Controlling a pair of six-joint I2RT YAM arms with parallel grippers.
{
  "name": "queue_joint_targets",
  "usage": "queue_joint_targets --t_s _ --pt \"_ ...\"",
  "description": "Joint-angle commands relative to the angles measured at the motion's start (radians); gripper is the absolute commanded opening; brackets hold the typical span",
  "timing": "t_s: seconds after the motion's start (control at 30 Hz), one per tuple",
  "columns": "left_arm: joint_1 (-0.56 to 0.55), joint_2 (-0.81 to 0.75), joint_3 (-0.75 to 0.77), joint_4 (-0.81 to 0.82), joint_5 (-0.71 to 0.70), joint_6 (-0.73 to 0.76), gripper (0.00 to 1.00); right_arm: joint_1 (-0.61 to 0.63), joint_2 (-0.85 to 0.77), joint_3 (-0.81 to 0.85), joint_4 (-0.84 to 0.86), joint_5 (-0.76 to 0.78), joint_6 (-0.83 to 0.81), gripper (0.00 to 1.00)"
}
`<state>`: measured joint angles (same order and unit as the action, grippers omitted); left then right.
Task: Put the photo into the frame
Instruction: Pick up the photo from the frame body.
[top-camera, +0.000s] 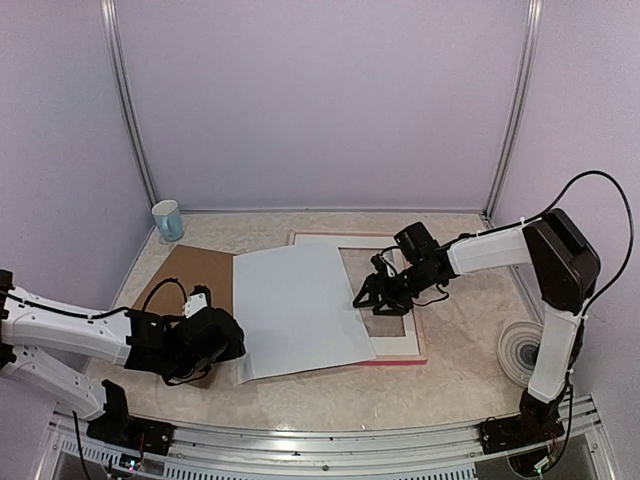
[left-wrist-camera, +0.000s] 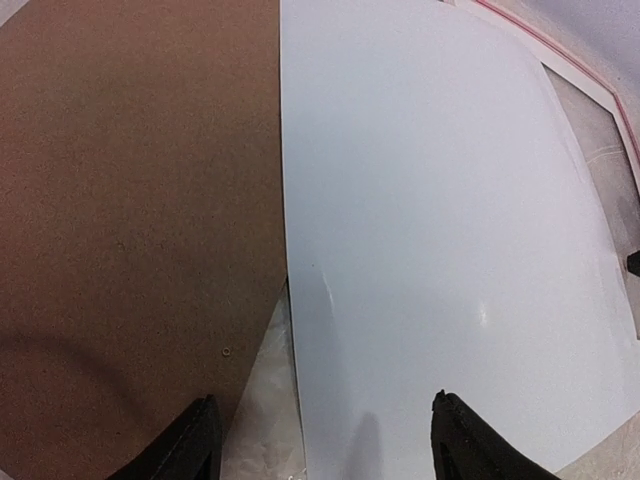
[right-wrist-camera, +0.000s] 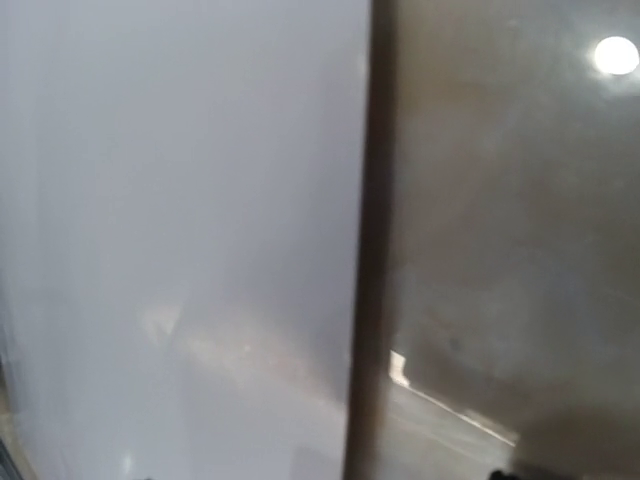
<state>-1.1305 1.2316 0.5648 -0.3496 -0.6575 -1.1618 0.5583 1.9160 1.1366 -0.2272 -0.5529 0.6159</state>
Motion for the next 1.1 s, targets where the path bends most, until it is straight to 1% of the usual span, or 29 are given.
queue_joint_targets --t_s 0.0,0.13,0.27,0.43,0.7,1.07 --pt "0.052 0.030 0.008 0.093 0.016 0.104 0.70 0.021 0.019 0.029 0.013 -0.026 0.010 0.71" --pt "0.076 0.073 0.002 0.150 0.044 0.140 0.68 0.030 0.033 0.034 0.020 -0.039 0.019 0.71" --pt "0.078 0.127 -0.001 0.195 0.065 0.151 0.64 0.038 0.043 0.034 0.030 -0.047 0.028 0.71" --pt "0.078 0.189 -0.002 0.239 0.085 0.157 0.62 0.043 0.057 0.035 0.047 -0.068 0.042 0.71" --pt "0.078 0.220 -0.009 0.272 0.102 0.161 0.59 0.046 0.067 0.024 0.093 -0.122 0.076 0.71" --pt "0.077 0.239 -0.023 0.304 0.123 0.157 0.59 0.046 0.088 0.015 0.152 -0.190 0.121 0.70"
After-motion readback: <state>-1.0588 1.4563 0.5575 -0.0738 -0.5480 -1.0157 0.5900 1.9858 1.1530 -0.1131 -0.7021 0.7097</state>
